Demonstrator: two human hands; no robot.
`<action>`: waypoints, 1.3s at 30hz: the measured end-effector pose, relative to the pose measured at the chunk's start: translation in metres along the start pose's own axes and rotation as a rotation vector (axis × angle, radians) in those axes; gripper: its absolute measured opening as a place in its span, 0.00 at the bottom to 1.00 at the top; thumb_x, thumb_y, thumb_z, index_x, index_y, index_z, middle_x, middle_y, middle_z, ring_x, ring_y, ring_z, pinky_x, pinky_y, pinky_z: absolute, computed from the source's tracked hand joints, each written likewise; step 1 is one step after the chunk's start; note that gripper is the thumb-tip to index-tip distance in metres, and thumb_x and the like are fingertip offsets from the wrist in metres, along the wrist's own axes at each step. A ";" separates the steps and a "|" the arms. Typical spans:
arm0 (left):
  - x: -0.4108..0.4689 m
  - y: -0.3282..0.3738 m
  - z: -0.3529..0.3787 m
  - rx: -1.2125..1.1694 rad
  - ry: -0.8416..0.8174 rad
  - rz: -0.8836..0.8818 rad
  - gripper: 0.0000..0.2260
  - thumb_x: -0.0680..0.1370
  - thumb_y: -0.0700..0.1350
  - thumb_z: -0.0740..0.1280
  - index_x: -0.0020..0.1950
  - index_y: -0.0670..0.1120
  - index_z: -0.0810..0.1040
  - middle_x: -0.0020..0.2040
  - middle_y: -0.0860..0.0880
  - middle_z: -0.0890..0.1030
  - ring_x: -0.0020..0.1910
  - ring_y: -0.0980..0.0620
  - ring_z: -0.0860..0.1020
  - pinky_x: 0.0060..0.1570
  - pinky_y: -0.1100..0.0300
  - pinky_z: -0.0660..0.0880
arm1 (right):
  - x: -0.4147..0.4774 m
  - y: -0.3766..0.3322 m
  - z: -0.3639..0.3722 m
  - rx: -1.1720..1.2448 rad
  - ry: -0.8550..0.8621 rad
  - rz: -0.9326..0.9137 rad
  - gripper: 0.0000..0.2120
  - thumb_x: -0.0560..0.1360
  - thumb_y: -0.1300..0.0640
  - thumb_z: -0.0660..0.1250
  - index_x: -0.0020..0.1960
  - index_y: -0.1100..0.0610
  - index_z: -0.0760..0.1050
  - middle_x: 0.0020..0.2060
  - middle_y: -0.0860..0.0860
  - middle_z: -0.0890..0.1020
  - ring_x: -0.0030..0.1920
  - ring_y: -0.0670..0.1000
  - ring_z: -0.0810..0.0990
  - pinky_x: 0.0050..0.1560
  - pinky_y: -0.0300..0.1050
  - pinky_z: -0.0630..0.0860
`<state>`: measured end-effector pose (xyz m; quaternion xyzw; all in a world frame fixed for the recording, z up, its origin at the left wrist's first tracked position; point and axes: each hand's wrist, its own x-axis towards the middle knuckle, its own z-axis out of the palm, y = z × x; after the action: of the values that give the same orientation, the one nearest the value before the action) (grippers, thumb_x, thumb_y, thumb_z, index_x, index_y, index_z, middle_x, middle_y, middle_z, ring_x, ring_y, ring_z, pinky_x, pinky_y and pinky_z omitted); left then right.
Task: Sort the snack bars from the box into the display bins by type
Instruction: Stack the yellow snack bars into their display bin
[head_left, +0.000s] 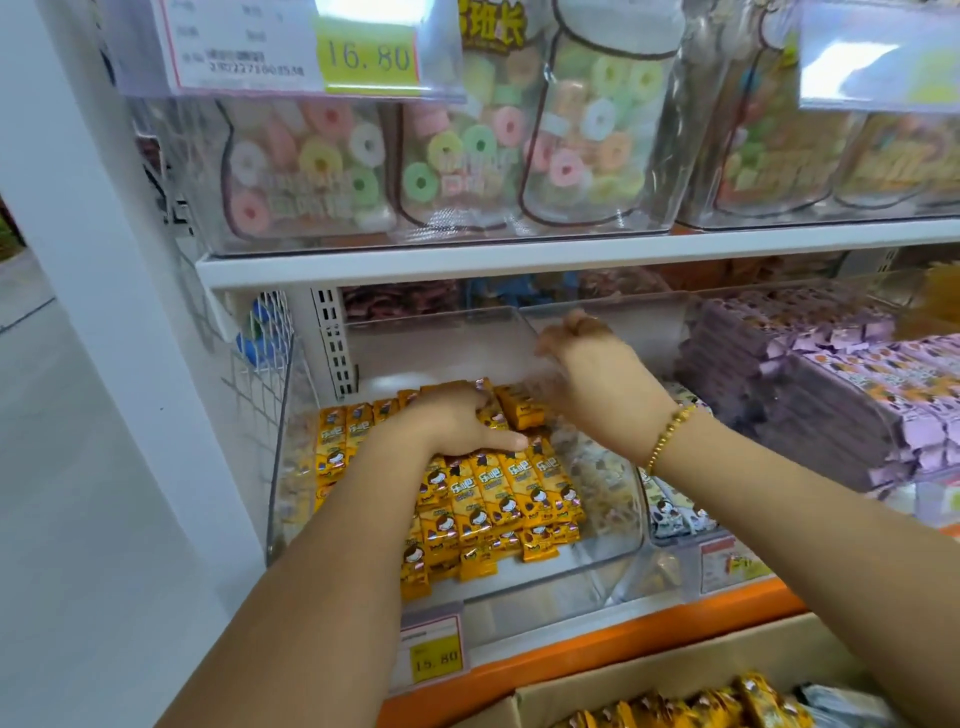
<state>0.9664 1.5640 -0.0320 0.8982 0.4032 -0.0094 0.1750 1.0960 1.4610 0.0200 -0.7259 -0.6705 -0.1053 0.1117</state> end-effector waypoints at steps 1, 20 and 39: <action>0.001 0.001 0.000 -0.006 -0.011 0.004 0.38 0.72 0.68 0.62 0.75 0.46 0.63 0.74 0.46 0.65 0.70 0.47 0.67 0.63 0.57 0.65 | -0.006 0.004 -0.002 0.138 0.047 0.093 0.13 0.77 0.60 0.64 0.61 0.57 0.73 0.52 0.54 0.75 0.55 0.55 0.76 0.49 0.41 0.70; 0.030 0.010 0.015 0.134 0.248 -0.141 0.27 0.70 0.68 0.65 0.54 0.46 0.78 0.51 0.47 0.79 0.48 0.48 0.76 0.41 0.57 0.71 | -0.022 0.018 0.030 1.412 0.102 0.572 0.13 0.73 0.62 0.70 0.57 0.63 0.79 0.34 0.52 0.83 0.26 0.40 0.76 0.27 0.29 0.71; -0.092 0.013 -0.015 -0.143 0.058 -0.592 0.31 0.70 0.63 0.70 0.58 0.38 0.75 0.40 0.45 0.80 0.33 0.52 0.80 0.34 0.60 0.74 | -0.025 0.013 0.025 1.375 0.099 0.617 0.16 0.74 0.57 0.70 0.60 0.61 0.78 0.51 0.55 0.83 0.52 0.53 0.81 0.53 0.46 0.78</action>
<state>0.9125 1.4945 0.0007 0.7270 0.6519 -0.0058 0.2158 1.1072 1.4437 -0.0115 -0.6418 -0.3456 0.3403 0.5940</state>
